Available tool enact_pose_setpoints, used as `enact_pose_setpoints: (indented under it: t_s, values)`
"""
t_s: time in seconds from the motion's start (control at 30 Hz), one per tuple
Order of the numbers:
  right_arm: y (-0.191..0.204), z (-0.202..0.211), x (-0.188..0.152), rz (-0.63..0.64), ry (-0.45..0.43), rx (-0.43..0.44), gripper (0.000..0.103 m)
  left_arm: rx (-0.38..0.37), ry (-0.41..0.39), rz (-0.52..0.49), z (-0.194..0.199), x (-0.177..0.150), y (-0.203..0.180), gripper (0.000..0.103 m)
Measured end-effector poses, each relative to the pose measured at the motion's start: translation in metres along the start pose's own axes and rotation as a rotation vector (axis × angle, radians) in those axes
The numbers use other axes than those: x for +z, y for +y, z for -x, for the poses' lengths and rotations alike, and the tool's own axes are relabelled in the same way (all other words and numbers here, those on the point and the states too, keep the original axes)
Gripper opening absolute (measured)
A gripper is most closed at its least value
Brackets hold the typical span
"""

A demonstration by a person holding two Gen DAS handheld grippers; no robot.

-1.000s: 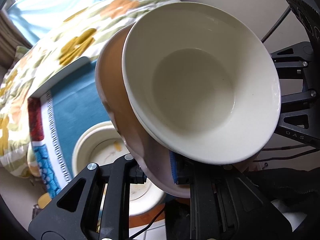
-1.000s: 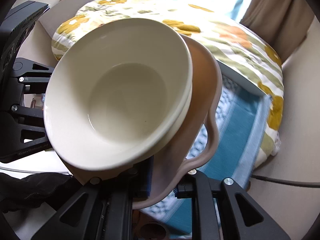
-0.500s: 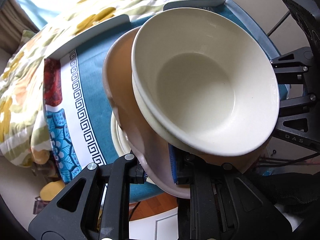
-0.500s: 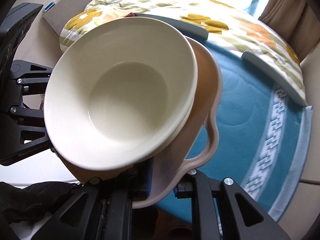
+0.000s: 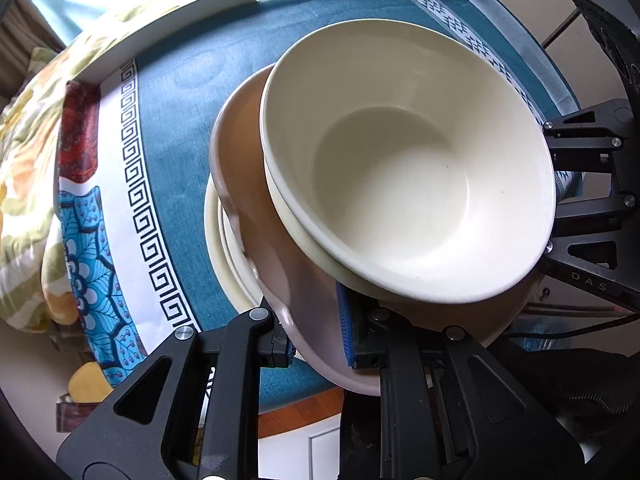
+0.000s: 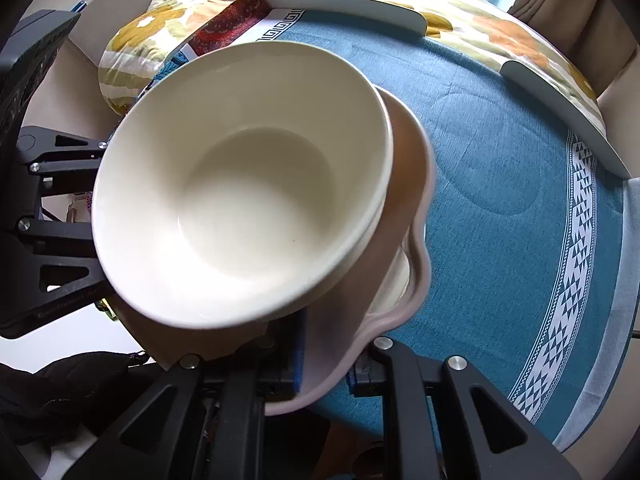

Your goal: Organize plates and bowls

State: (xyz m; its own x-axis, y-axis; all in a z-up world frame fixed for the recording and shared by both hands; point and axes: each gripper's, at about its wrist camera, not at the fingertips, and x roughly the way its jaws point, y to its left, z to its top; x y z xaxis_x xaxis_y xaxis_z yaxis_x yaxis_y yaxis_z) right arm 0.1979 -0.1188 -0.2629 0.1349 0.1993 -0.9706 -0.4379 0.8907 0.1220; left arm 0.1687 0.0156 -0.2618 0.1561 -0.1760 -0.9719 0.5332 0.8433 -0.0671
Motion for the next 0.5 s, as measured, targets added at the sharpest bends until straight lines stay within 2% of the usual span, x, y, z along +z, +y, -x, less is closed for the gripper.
enact_pose_setpoints:
  t_s: [0.5]
  values:
    - [0.0012,-0.0031,-0.0023,-0.028,-0.012,-0.014,0.015,0.005,-0.007,-0.003,-0.0031,0.0000,0.0002,0.015]
